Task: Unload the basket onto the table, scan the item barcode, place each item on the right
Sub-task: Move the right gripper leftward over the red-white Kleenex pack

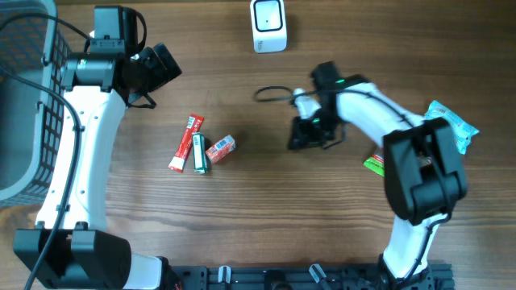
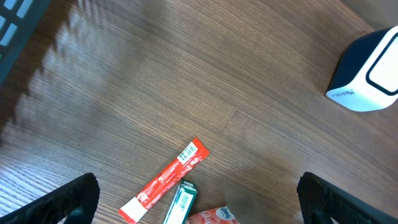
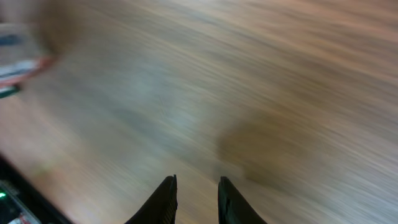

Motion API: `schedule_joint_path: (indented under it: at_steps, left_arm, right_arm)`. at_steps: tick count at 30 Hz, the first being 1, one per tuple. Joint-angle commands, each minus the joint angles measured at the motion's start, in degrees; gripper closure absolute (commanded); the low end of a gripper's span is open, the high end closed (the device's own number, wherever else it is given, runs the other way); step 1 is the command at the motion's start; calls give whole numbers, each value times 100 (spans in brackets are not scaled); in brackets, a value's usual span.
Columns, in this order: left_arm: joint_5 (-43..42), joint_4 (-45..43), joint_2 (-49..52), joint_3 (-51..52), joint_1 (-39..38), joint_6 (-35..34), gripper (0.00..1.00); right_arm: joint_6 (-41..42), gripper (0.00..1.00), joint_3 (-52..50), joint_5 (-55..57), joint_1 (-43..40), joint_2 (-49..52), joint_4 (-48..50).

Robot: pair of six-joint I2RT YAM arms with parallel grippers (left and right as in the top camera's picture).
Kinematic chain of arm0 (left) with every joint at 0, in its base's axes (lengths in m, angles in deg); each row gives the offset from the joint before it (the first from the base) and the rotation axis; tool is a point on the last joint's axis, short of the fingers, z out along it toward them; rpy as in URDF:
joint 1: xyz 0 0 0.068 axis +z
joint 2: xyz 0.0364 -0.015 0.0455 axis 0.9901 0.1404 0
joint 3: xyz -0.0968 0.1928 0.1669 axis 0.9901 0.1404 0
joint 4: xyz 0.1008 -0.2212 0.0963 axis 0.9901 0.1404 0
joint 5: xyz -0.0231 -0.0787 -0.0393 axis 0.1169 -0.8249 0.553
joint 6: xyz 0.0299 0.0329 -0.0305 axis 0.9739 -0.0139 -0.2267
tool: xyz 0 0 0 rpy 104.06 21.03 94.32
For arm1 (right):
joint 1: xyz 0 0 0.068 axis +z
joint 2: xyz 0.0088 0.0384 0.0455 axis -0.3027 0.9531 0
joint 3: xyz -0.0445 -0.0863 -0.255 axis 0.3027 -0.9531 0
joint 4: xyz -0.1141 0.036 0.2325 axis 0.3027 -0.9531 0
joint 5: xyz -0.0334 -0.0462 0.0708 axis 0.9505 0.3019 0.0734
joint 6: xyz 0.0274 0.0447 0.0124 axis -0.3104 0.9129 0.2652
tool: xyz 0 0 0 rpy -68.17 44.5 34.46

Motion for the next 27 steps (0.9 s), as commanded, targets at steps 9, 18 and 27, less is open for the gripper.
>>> schedule_joint_path:
  at_steps: [9,18,27]
  left_arm:
    - [15,-13,-26,33,28,24,0]
    - [15,-13,-26,33,28,24,0]
    - [15,-13,-26,33,28,24,0]
  right_arm:
    - [3257,80,-35,474,1567,-737,1056]
    - [6548,32,-35,1425,2457,-780,1805]
    - [8872,18,-35,3261,3069,-538,2549]
